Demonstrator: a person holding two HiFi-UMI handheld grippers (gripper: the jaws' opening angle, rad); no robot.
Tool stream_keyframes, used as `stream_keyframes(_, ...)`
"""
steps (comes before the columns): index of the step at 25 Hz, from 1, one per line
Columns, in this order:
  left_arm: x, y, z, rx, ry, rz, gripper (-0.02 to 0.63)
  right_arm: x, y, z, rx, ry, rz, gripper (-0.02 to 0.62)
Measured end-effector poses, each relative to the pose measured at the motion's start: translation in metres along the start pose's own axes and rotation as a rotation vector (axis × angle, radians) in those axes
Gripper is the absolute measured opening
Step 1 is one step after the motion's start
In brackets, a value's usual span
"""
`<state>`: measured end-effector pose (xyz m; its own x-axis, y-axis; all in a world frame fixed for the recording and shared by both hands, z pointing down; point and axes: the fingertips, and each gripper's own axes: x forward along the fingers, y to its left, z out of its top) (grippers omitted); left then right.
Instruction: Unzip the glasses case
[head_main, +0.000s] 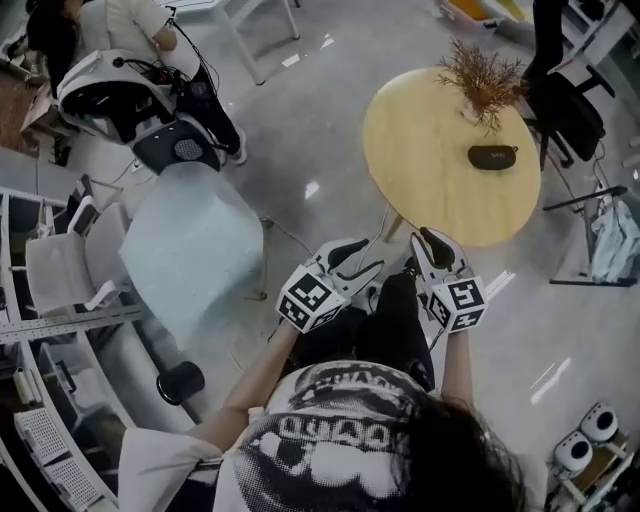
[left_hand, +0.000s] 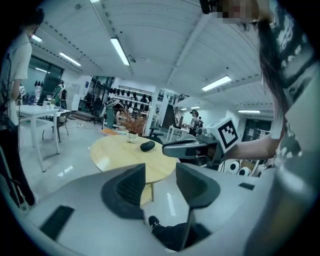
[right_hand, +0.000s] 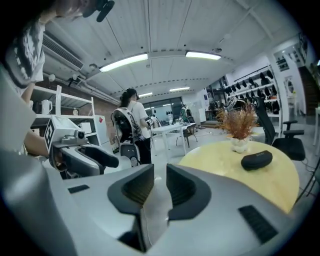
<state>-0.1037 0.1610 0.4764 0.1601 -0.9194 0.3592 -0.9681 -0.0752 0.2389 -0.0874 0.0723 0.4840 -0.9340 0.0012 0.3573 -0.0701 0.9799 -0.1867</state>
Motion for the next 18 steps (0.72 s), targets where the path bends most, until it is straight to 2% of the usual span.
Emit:
stream_keyframes(4,-0.042,-0.018,-0.001,-0.002,-0.050,-0.029,0.193,-0.015,0.053,0.011,-0.021,-0.036,-0.013,0.076)
stream_keyframes(8,-0.064,-0.032,-0.002,-0.018,-0.077,-0.048,0.190,-0.028,0.086,0.022,-0.035,-0.059,-0.011,0.058)
stream_keyframes(13,-0.076,-0.047,-0.005,0.004,-0.077,-0.057,0.168,-0.039,0.103,0.024,-0.054,-0.061,-0.013,0.035)
stream_keyframes(18,-0.076,-0.054,-0.002,0.004,-0.088,-0.014,0.107,-0.052,0.106,0.020,-0.042,-0.059,0.012,-0.003)
